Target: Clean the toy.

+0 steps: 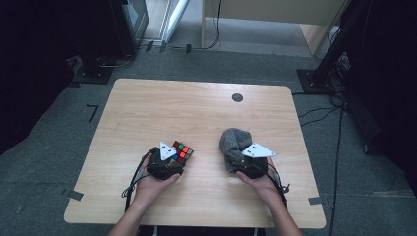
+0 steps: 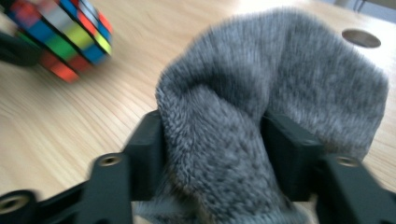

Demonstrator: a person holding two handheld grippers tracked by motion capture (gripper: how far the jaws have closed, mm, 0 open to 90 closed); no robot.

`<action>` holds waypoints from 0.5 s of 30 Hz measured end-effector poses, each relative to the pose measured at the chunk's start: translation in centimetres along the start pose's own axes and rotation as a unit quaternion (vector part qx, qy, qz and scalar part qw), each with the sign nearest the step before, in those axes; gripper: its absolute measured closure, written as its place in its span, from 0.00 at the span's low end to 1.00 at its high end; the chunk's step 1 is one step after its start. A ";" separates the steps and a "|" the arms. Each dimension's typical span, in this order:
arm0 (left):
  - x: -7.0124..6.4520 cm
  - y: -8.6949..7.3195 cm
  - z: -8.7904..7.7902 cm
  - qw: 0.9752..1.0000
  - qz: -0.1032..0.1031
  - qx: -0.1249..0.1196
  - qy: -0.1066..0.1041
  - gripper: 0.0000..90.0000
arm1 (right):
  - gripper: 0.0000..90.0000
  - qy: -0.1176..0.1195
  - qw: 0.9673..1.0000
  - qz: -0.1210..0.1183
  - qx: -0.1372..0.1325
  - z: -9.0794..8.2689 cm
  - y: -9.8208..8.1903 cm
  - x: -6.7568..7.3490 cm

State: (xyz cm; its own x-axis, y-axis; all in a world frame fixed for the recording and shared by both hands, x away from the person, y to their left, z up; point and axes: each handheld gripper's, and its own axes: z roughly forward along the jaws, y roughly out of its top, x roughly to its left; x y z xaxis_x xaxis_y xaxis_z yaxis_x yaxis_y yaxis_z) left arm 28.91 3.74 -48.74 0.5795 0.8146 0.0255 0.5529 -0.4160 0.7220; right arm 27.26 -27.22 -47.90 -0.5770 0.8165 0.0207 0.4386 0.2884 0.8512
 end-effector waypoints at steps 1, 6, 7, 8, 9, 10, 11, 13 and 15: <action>0.0 0.1 0.1 1.000 0.001 0.003 0.001 0.39 | 0.38 0.007 1.000 0.009 -0.012 -0.5 0.1 -0.1; 0.2 0.4 0.7 1.000 0.002 0.015 0.005 0.39 | 0.29 0.022 0.997 0.039 -0.061 -3.5 0.4 -1.3; 0.2 0.5 0.8 1.000 0.001 0.015 0.007 0.39 | 0.29 0.017 0.997 0.041 -0.061 -4.0 0.3 -1.5; 0.3 0.6 0.9 1.000 0.003 0.016 0.010 0.39 | 0.29 0.012 0.997 0.043 -0.058 -4.5 0.1 -1.7; 0.4 0.7 1.0 1.000 0.002 0.019 0.009 0.39 | 0.30 0.004 0.998 0.043 -0.053 -5.0 -0.1 -2.0; 0.4 0.8 1.1 1.000 -0.002 0.021 0.005 0.39 | 0.30 -0.005 0.998 0.044 -0.045 -5.3 -0.5 -2.3; 0.5 1.0 1.2 1.000 -0.002 0.023 0.004 0.39 | 0.30 -0.015 0.998 0.047 -0.036 -5.6 -0.9 -2.5; 0.5 1.1 1.4 1.000 -0.002 0.022 0.004 0.38 | 0.32 -0.035 0.998 0.058 -0.012 -6.0 -2.0 -3.1; 0.5 1.1 1.7 1.000 -0.001 0.014 0.009 0.38 | 0.37 -0.043 0.996 0.074 -0.004 -6.4 -3.0 -3.6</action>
State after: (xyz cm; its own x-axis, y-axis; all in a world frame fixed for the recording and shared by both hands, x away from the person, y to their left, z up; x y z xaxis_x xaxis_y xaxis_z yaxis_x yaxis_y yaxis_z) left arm 30.85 2.95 -49.12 0.5673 0.8227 0.0364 0.5707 -0.4247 0.7028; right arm 23.60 -34.29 -47.16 -0.4443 0.8901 0.1013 0.5092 0.1580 0.8460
